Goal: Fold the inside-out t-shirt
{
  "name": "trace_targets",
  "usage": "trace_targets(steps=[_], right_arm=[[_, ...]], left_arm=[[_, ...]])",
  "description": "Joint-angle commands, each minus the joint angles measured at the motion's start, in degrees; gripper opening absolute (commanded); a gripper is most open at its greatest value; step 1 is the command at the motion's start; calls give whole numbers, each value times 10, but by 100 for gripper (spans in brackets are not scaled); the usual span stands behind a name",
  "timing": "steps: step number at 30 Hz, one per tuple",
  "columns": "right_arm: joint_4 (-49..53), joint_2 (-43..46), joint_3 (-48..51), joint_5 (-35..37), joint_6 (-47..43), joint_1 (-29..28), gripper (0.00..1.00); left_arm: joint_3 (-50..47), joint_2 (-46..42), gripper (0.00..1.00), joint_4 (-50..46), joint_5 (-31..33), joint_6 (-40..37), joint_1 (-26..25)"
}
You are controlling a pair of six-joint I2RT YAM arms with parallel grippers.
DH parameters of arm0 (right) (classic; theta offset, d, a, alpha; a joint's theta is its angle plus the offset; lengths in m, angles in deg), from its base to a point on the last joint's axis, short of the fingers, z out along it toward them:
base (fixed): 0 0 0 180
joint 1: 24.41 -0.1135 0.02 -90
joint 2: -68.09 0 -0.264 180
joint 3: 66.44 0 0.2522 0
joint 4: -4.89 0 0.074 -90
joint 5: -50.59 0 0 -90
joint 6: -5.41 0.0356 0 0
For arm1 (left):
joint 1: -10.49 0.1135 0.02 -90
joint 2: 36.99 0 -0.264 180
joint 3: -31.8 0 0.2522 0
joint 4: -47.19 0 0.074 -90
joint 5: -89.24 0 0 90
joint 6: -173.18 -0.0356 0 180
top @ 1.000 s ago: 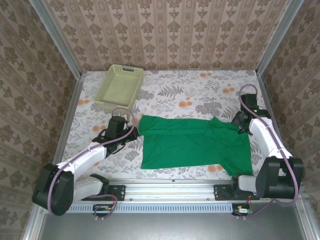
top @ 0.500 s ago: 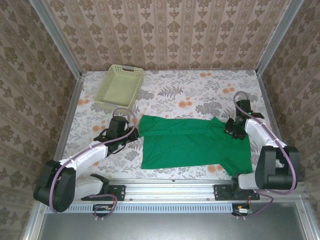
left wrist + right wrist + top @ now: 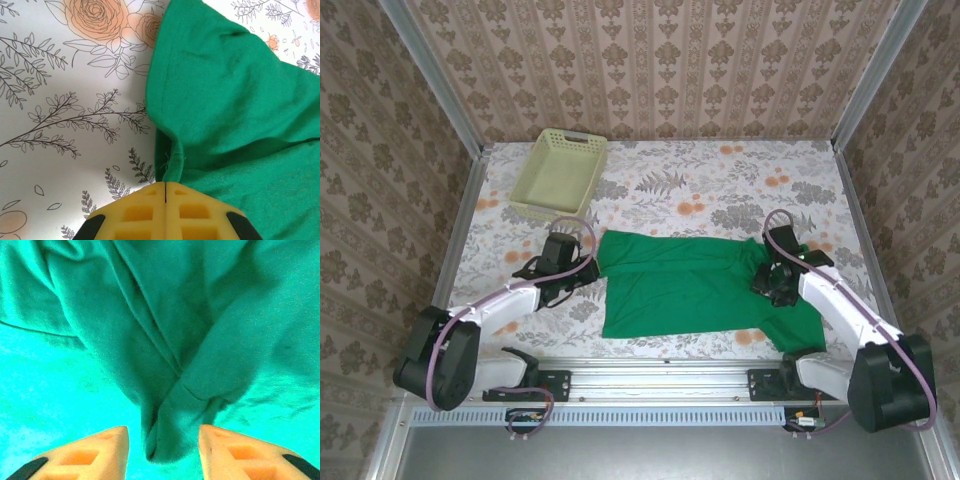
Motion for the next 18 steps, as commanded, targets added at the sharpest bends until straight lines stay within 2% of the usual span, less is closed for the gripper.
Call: trace_targets(steps=[1, 4, 10, 15, 18], right_arm=[[29, 11, -50, 41, -15, 18, 45], [9, -25, -72, 13, -36, 37, 38], [-34, -97, -83, -36, -40, 37, 32], [-33, -123, -82, 38, -51, 38, 32], [-40, -137, -85, 62, -63, 39, 38]], left_arm=[[25, 5, 0, 8, -6, -4, -4], [26, 5, 0, 6, -5, -6, -4], [24, -2, 0, 2, -1, -6, -4], [24, -4, 0, -1, -2, -7, -4], [26, -2, 0, -3, -1, -8, -4]])
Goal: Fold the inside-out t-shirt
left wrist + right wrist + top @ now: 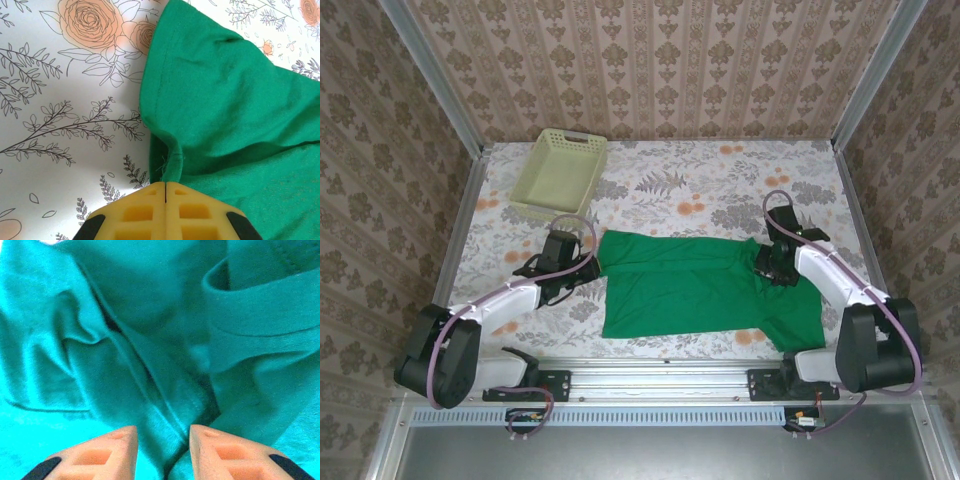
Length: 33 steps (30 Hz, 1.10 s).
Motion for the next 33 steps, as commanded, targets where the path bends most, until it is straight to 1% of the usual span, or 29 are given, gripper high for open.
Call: trace_targets(steps=[1, 4, 7, 10, 11, 15, 19, 23, 24, 29, 33], right_arm=[[-16, -20, -14, 38, -22, 2, 39], [-21, -63, -24, 24, -26, 2, 41], [-37, -83, -25, 14, -24, 11, 42], [-41, -102, -32, 21, -26, 12, 41], [-40, -108, -35, 29, -28, 12, 39], [-22, -108, -56, 68, -37, 13, 15], [15, -84, -97, 119, -54, 12, 0], [57, -81, -163, 198, -72, 12, 0], [65, -84, -183, 212, -79, 12, 0], [73, -122, -312, 243, -136, 12, 0], [59, -192, -424, 268, -191, 13, 0]], left_arm=[[16, -6, 0, -2, -2, -8, -3], [18, -5, 0, -1, -2, -8, -4], [17, -7, 0, 0, -3, -6, -4], [16, -10, 0, -2, -4, -6, -4], [17, -10, 0, -2, -3, -6, -4], [24, -12, 0, -4, -4, -5, -4], [56, -11, 0, -20, -6, -8, -1], [115, 2, 0, -50, -5, -23, 6], [132, 8, 0, -56, -5, -26, 18], [217, 59, 0, -79, -12, -31, 52], [288, 114, 0, -84, -18, -33, 79]])
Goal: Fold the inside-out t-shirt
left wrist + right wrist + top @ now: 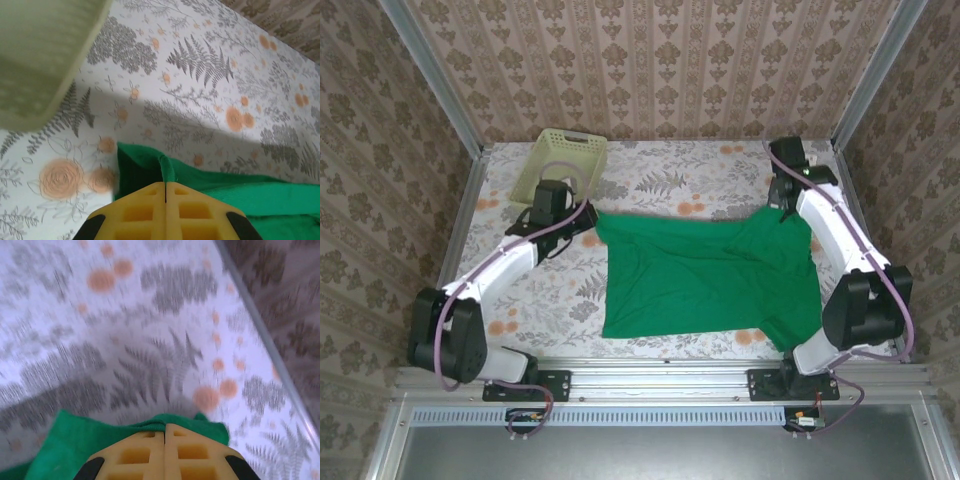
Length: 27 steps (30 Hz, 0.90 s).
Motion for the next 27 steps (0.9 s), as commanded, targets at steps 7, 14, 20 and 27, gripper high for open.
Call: trace_targets(steps=[7, 14, 20, 27], right_arm=[[-25, -172, -202, 78, -128, 4, 0], [-79, -265, -320, 107, -190, 4, 0], [-96, -343, -435, 88, -271, 0, 0], [-52, -359, -448, 103, -282, -7, 0]], left_arm=[[168, 153, 0, -44, -15, -21, 37], [260, 241, 0, -76, 5, -32, 43], [275, 257, 0, -79, 9, -35, 41], [258, 238, 0, -84, 16, -45, 37]])
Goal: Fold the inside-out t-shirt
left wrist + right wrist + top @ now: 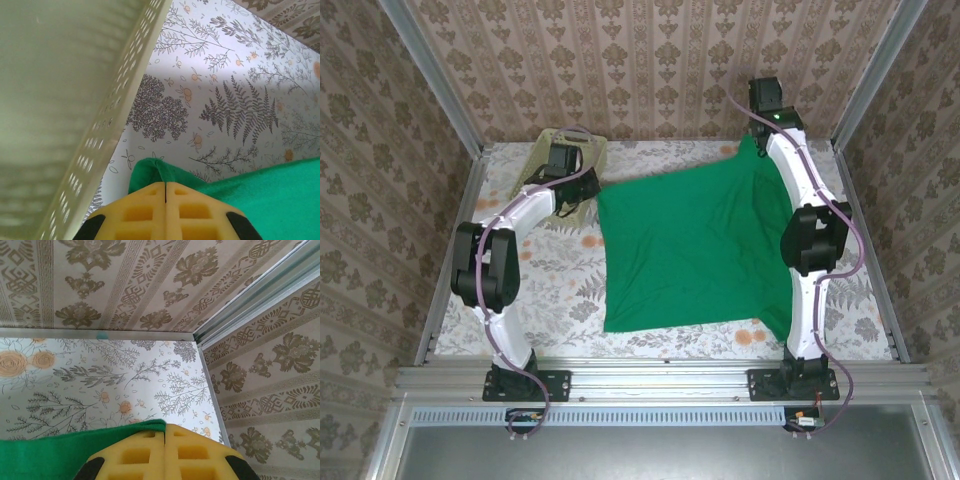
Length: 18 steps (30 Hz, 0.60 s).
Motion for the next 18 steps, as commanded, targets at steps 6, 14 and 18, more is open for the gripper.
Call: trace_targets(steps=[6, 14, 18], right_arm=[[2, 107, 152, 13, 16, -5, 0], [21, 243, 351, -20, 120, -6, 0], [32, 304, 443, -35, 184, -6, 0]], left_arm=[[-13, -50, 0, -33, -17, -51, -16], [-116, -131, 0, -31, -26, -61, -44], [-181, -164, 0, -15, -26, -62, -69]])
